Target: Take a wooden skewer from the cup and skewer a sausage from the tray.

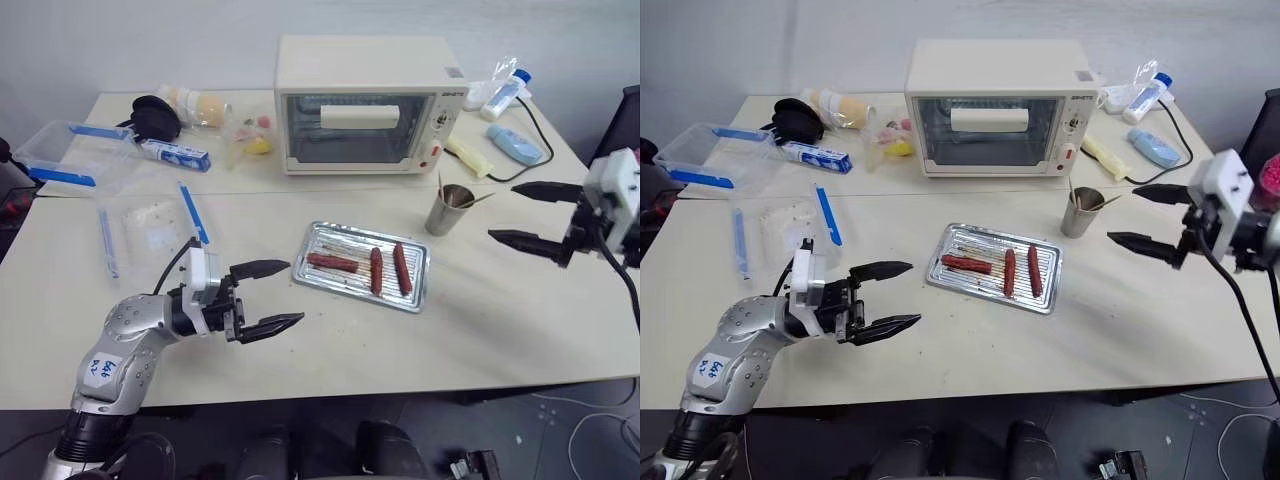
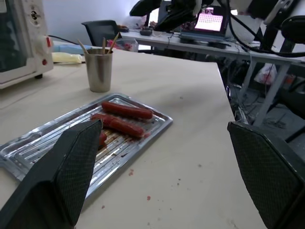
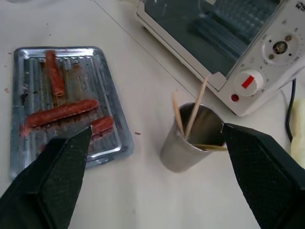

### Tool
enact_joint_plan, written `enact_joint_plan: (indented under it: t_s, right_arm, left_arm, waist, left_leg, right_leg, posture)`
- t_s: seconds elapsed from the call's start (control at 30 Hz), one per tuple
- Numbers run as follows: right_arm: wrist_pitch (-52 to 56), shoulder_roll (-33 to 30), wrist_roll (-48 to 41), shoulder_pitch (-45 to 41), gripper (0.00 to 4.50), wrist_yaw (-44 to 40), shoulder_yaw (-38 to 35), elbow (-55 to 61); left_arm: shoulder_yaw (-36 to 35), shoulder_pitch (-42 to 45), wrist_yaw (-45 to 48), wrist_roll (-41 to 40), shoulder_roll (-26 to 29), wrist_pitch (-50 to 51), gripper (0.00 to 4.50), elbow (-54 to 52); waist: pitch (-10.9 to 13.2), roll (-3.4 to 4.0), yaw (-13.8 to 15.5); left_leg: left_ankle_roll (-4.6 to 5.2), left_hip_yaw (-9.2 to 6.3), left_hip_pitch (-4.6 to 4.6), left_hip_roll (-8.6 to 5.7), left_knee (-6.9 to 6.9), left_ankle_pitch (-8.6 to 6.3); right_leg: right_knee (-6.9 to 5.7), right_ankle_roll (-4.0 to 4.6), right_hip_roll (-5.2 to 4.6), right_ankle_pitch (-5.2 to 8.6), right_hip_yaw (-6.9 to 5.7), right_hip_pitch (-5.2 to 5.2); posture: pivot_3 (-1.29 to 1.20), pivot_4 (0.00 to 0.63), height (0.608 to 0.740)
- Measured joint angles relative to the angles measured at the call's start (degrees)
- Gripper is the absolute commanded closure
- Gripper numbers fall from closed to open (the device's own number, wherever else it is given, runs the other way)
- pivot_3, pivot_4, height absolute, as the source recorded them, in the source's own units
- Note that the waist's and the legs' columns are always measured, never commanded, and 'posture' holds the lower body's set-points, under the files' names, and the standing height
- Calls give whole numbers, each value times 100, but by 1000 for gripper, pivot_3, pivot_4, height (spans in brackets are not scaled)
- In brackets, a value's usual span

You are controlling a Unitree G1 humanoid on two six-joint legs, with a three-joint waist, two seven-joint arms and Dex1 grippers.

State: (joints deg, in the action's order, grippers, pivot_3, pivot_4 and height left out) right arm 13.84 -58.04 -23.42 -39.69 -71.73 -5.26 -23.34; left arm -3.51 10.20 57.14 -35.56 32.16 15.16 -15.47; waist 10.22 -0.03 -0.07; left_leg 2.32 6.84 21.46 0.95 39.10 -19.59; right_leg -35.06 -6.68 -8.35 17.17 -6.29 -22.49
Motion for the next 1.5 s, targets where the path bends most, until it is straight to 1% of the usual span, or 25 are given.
enact_joint_plan:
  t_s: [0.17, 0.3, 0.4, 0.53, 0.63, 0.9, 1.0, 1.27, 1.43, 1.5]
  right_arm:
    - [-776, 298, 934, -1297, 0, -469, 722, -1858]
    - [-1360, 533, 1437, -2084, 0, -576, 890, -3136]
    - [-1650, 689, 1678, -2497, 0, -689, 930, -3755]
    - [-1802, 892, 1979, -2760, 0, -752, 951, -4283]
    - [-1918, 996, 2150, -2847, 632, -709, 949, -4545]
    - [-2124, 1121, 2331, -2939, 3489, -710, 928, -4716]
    - [-2131, 1122, 2341, -2940, 4463, -709, 911, -4725]
    - [-2158, 1119, 2420, -3148, 4463, -714, 838, -4729]
    - [-1962, 1037, 2435, -3271, 4463, -994, 759, -4729]
    - [-1880, 1008, 2451, -3335, 4102, -1066, 759, -4713]
  left_arm:
    - [-33, -53, -273, 18, -123, 5, 44, -83]
    - [-58, -172, -425, 23, -180, -18, 44, -206]
    - [-53, -196, -469, 31, -186, -25, 44, -210]
    - [-48, -200, -515, 58, -191, -29, 44, -222]
    - [-46, -202, -545, 71, -191, -29, 0, -244]
    - [-46, -202, -626, 80, -190, -21, 0, -403]
    - [-46, -202, -632, 89, -189, -21, 0, -403]
    - [-38, -185, -632, 156, -197, -22, 0, -400]
    - [4, -142, -628, 202, -267, -38, 0, -373]
    - [17, -118, -624, 212, -302, -50, 0, -363]
  waist:
    - [2, 0, -26]
    - [5, 4, -32]
    - [5, 5, -42]
    - [5, 6, -53]
    - [9, 12, -60]
    - [14, 20, -134]
    - [15, 21, -155]
    - [22, 34, -156]
    - [23, 35, -151]
    - [23, 36, -156]
  left_leg:
    - [4, 6, 7, -5, 0, 1]
    - [6, 6, 6, -4, 2, 5]
    - [3, 5, 5, -3, 4, 7]
    - [3, 3, 6, -3, 4, 7]
    - [3, 3, 6, -3, 4, 7]
    - [1, 2, 6, -3, 3, 7]
    - [0, 2, 6, -2, 3, 8]
    - [-1, 2, 6, -1, 3, 9]
    - [-1, 2, 6, -3, 3, 9]
    - [-1, 2, 6, -1, 3, 9]
  right_leg:
    - [5, -10, 23, -5, -34, 1]
    - [-1, -13, 23, -7, -32, 1]
    - [-4, -13, 23, -7, -31, 1]
    - [-4, -12, 22, -7, -32, 1]
    - [-5, -13, 22, -7, -31, 1]
    - [-6, -13, 23, -7, -32, 2]
    - [-6, -13, 24, -7, -32, 2]
    - [-6, -13, 25, -7, -31, 2]
    - [-6, -13, 23, -7, -29, 2]
    - [-6, -12, 24, -7, -29, 2]
  posture:
    - [0, 150, 740]
    - [0, 150, 740]
    - [0, 150, 740]
    - [0, 150, 740]
    - [0, 150, 740]
    - [0, 150, 740]
    - [0, 150, 740]
    - [0, 150, 740]
    - [0, 150, 740]
    - [0, 150, 740]
